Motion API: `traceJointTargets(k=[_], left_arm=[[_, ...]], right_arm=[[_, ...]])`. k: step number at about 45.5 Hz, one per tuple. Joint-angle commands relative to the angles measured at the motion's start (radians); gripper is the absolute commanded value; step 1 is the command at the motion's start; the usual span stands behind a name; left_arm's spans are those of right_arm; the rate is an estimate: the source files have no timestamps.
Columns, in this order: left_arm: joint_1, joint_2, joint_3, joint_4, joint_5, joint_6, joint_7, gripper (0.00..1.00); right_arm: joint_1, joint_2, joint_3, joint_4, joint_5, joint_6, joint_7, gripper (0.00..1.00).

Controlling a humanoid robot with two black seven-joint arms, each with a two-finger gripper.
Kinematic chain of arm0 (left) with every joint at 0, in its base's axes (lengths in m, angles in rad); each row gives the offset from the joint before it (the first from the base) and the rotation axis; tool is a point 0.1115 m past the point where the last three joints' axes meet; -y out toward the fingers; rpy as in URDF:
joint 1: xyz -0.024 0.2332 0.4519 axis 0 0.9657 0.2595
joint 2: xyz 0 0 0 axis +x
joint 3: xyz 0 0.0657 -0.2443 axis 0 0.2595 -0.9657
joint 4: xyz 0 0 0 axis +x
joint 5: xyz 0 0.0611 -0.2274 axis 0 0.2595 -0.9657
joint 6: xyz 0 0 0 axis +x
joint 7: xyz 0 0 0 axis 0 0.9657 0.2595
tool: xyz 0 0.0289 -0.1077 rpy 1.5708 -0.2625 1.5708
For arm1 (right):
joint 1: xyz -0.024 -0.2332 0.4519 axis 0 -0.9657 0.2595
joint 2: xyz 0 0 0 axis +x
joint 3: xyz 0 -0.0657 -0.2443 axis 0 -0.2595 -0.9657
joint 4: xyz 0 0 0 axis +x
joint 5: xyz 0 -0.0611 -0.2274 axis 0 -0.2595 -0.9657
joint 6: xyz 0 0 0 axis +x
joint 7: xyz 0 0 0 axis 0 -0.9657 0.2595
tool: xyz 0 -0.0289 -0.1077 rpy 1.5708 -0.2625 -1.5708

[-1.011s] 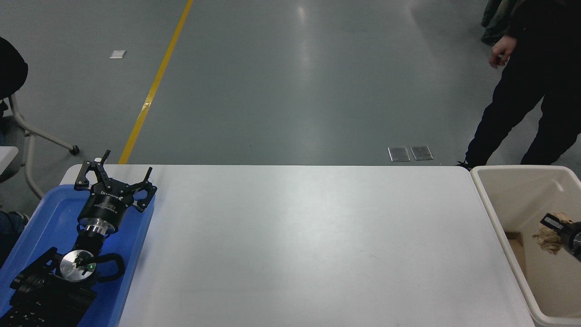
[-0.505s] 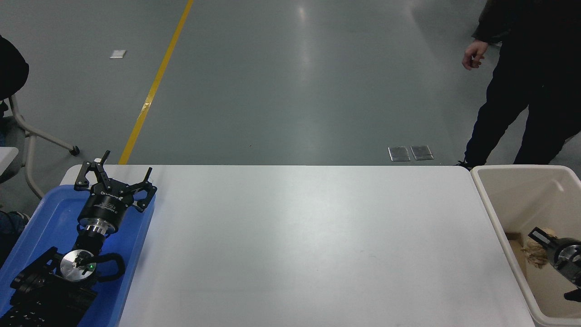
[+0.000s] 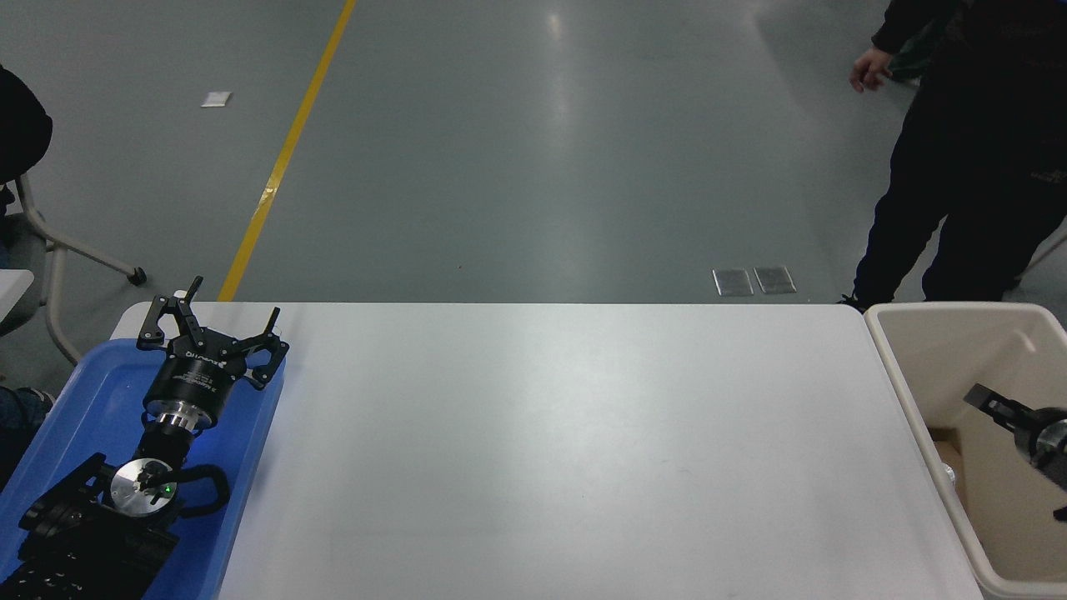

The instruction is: Pick up paper ball place in dustbin

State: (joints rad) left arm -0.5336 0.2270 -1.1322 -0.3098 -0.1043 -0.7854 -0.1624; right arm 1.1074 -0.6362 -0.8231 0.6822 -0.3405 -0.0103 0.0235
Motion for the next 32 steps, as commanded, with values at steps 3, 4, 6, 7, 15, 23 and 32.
traceJointTargets(k=[3,4,6,7,15,23,32], left_arm=[[0.000,0.000,0.000,0.000,0.000,0.000,0.001,0.99],[0.000,0.000,0.000,0.000,0.000,0.000,0.001,0.99],[0.000,0.000,0.000,-0.002,0.000,0.000,0.001,0.99],[0.000,-0.001,0.000,0.000,0.000,0.000,0.001,0.99],[0.001,0.000,0.000,0.000,0.000,0.000,0.001,0.99],[0.001,0.000,0.000,0.000,0.000,0.000,0.001,0.99],[0.001,0.000,0.000,0.000,0.000,0.000,0.000,0.99]], right_arm=[[0.635,-0.080,-0.329,0.624,-0.037,0.183,0.001,1.00],[0.679,-0.079,-0.340,0.651,-0.037,0.225,0.001,1.00],[0.759,-0.069,-0.359,0.695,-0.037,0.304,0.001,1.00],[0.797,-0.062,-0.372,0.714,-0.037,0.343,0.003,1.00],[0.985,0.038,-0.416,0.861,-0.026,0.506,0.003,1.00],[1.023,0.188,-0.412,0.886,0.084,0.520,0.004,1.00],[1.037,0.320,-0.406,0.882,0.143,0.521,0.006,1.00]])
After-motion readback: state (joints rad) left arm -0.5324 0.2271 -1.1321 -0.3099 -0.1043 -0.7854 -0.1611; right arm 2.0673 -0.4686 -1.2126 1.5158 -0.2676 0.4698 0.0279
